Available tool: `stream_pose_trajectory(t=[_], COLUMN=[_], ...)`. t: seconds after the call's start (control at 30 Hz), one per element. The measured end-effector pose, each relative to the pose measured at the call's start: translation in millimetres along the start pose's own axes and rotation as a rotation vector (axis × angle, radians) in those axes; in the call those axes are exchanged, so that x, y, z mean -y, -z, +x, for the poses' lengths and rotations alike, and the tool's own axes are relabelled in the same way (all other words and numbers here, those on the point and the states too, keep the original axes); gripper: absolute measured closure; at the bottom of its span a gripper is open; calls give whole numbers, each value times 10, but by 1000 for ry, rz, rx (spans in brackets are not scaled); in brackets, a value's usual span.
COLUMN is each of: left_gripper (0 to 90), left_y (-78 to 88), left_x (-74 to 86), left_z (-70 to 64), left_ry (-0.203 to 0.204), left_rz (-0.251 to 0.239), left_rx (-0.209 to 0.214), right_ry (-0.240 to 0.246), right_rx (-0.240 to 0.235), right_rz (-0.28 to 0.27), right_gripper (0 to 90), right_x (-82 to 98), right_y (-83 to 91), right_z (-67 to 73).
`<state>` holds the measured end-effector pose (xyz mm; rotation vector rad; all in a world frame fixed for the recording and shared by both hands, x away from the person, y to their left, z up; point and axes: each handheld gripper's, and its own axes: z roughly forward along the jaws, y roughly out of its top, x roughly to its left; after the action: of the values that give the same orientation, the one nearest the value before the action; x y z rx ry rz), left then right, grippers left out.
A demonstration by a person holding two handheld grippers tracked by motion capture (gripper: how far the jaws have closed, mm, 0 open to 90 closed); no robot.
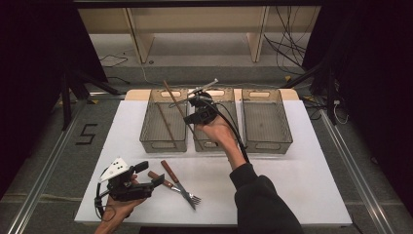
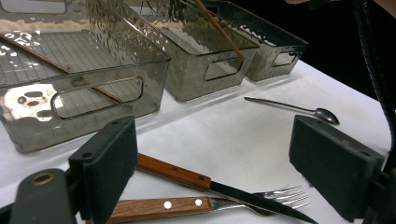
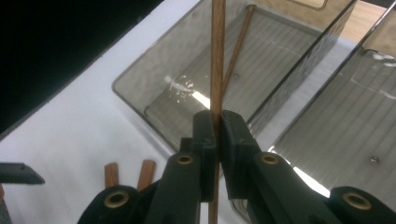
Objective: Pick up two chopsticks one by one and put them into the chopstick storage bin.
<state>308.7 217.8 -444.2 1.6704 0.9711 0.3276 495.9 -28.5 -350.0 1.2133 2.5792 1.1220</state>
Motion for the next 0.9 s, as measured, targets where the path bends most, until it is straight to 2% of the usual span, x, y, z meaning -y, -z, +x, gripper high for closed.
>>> stream_pose_trajectory(t=[0.53,0.9], left_gripper=[149,149], left_y=[6,13], left_x=[-3,-4], left_z=[2,3], left_ry=[-5,-1], left_rz=[2,-2], left_rx=[1,4], right_ry=[-60,-68], right_rx=[-16,-7], right_rz=[-65,-55], right_gripper=[855,855], right_x=[-217,-324], right_y=[-137,-305], right_z=[-13,3])
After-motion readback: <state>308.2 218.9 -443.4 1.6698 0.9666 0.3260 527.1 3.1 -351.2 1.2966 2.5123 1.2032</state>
